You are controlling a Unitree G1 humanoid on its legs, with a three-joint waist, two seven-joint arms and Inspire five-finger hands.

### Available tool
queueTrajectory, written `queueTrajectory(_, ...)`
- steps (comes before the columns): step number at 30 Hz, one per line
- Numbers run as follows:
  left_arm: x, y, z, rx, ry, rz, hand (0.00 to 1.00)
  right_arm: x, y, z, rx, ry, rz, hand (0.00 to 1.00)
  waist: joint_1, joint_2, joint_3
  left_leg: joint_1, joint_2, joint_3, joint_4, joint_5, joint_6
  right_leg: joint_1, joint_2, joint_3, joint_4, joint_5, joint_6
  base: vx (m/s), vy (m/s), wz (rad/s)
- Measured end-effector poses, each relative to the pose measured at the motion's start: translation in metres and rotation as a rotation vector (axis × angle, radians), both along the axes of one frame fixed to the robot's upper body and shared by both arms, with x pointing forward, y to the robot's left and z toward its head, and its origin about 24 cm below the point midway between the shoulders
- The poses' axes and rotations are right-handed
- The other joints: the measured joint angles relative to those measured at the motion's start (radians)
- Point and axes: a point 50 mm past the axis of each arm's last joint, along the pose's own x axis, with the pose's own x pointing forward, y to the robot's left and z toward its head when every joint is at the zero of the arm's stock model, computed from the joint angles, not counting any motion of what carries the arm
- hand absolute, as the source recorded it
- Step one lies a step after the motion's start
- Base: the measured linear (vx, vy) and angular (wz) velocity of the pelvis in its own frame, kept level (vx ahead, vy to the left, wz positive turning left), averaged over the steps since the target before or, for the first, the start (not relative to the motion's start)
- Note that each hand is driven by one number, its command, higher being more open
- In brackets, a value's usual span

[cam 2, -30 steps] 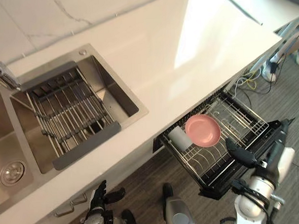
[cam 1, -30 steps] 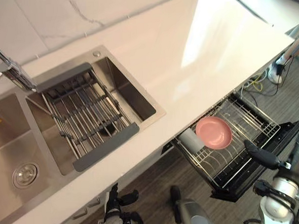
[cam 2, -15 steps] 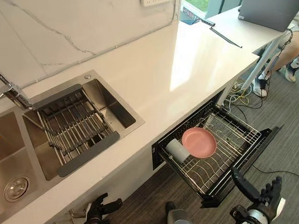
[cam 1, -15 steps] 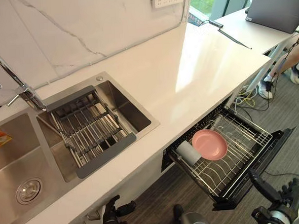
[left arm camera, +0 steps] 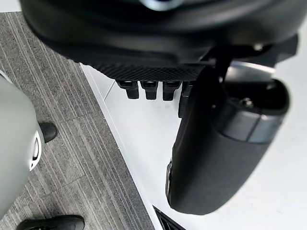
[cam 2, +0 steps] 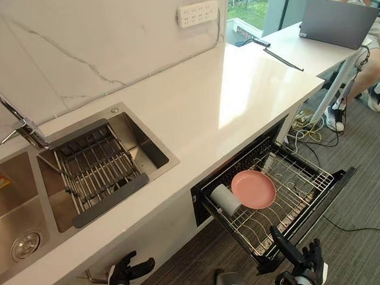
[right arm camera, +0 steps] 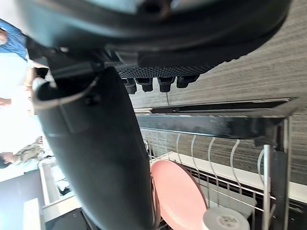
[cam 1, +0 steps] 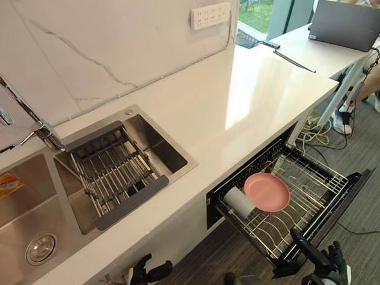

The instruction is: Walk over to the sink, pick up the cup, carry it to the dishwasher, place the cup inside the dishwasher, then close the dishwasher door

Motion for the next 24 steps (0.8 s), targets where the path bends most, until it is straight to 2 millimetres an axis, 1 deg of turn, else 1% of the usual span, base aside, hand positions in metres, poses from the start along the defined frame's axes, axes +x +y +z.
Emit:
queueTrajectory(3, -0.001, 0.000, 0.000, 0.001, -0.003, -0.002, 1.00, 0.006, 0.004, -0.001, 0.014, -0.013, 0.039, 1.00, 0.000, 0.001, 0.000, -0.001, -0.001, -0.001, -0.008, 0.003, -0.004, -0.006, 0.001, -0.003, 0.004, -0.002, -0.001, 0.00, 0.000, 0.00)
queueTrajectory(8, -0.001, 0.001, 0.000, 0.007, -0.002, -0.016, 1.00, 0.007, 0.004, -0.002, 0.015, -0.009, 0.047, 1.00, 0.002, 0.003, 0.001, 0.000, -0.008, -0.011, -0.022, 0.010, -0.010, -0.007, -0.001, -0.006, 0.000, -0.003, 0.000, 0.01, 0.005, 0.01)
queueTrajectory(14, -0.004, 0.001, -0.003, 0.027, 0.022, -0.089, 1.00, 0.009, 0.001, -0.001, -0.007, 0.002, 0.098, 1.00, -0.001, 0.008, 0.002, -0.002, -0.026, -0.069, -0.055, 0.048, -0.006, 0.003, -0.005, -0.012, -0.036, 0.009, 0.005, 0.01, 0.003, 0.03)
queueTrajectory(16, -0.003, 0.001, -0.003, 0.029, 0.024, -0.120, 1.00, 0.010, 0.002, -0.001, -0.010, 0.002, 0.110, 1.00, -0.001, 0.008, 0.002, -0.011, -0.031, -0.083, -0.060, 0.057, -0.007, 0.011, -0.005, -0.022, -0.065, 0.025, 0.005, 0.01, 0.018, 0.13)
queueTrajectory(21, -0.001, 0.000, -0.004, 0.037, 0.035, -0.176, 1.00, 0.019, 0.003, 0.001, -0.032, 0.011, 0.205, 1.00, -0.002, 0.011, 0.004, -0.030, -0.034, -0.115, -0.063, 0.076, -0.005, 0.048, -0.007, -0.042, -0.152, 0.078, 0.006, 0.00, 0.011, 0.12)
queueTrajectory(23, 0.000, 0.000, -0.004, 0.042, 0.032, -0.194, 1.00, 0.023, 0.004, 0.002, -0.050, 0.022, 0.263, 1.00, -0.002, 0.011, 0.004, -0.033, -0.036, -0.127, -0.073, 0.087, -0.005, 0.060, -0.008, -0.051, -0.184, 0.096, 0.004, -0.04, -0.001, 0.15)
queueTrajectory(24, 0.001, 0.000, -0.003, 0.045, 0.028, -0.207, 1.00, 0.030, 0.006, 0.004, -0.075, 0.031, 0.336, 1.00, -0.001, 0.010, 0.004, -0.036, -0.039, -0.140, -0.085, 0.097, 0.000, 0.073, -0.007, -0.059, -0.222, 0.117, 0.002, -0.05, -0.006, 0.13)
